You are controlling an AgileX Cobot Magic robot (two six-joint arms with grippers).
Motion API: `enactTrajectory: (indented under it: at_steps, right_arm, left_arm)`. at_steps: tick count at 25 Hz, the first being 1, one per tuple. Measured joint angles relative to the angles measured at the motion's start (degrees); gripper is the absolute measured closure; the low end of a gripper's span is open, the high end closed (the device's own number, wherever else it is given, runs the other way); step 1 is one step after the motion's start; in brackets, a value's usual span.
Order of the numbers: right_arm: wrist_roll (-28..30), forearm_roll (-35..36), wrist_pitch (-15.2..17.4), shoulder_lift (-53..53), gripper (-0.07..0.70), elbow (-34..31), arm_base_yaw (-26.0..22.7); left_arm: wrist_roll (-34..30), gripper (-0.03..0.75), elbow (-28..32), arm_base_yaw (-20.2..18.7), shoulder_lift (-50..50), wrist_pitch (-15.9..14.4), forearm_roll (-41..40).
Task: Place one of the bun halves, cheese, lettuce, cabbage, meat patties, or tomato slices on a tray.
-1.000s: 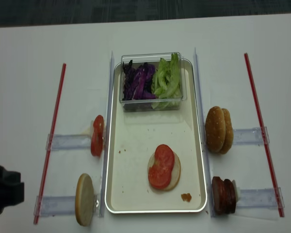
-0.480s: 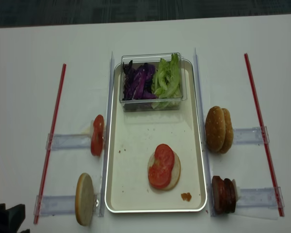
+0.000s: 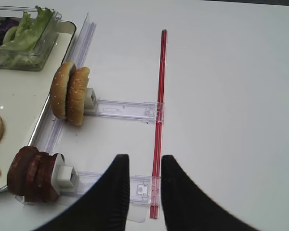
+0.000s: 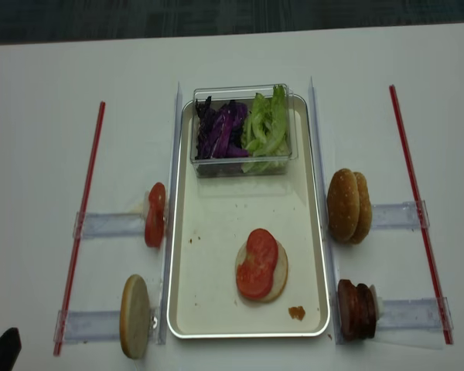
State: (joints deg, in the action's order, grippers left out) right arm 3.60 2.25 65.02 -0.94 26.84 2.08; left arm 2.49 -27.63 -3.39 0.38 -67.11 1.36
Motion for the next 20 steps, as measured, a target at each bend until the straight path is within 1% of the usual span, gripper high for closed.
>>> enactTrajectory:
  at_steps: [6,20]
  right_arm:
    - [0.0,0.0,0.0,0.0,0.430,0.0,0.0]
    - [0.0,0.0,0.0,0.0,0.430,0.0,0.0]
  left_arm:
    - [-0.1,0.459,0.0,0.0,-1.3,-0.3,-2.8]
    - [0.4,0.462,0.0,0.0,-1.3,-0.4,-3.2]
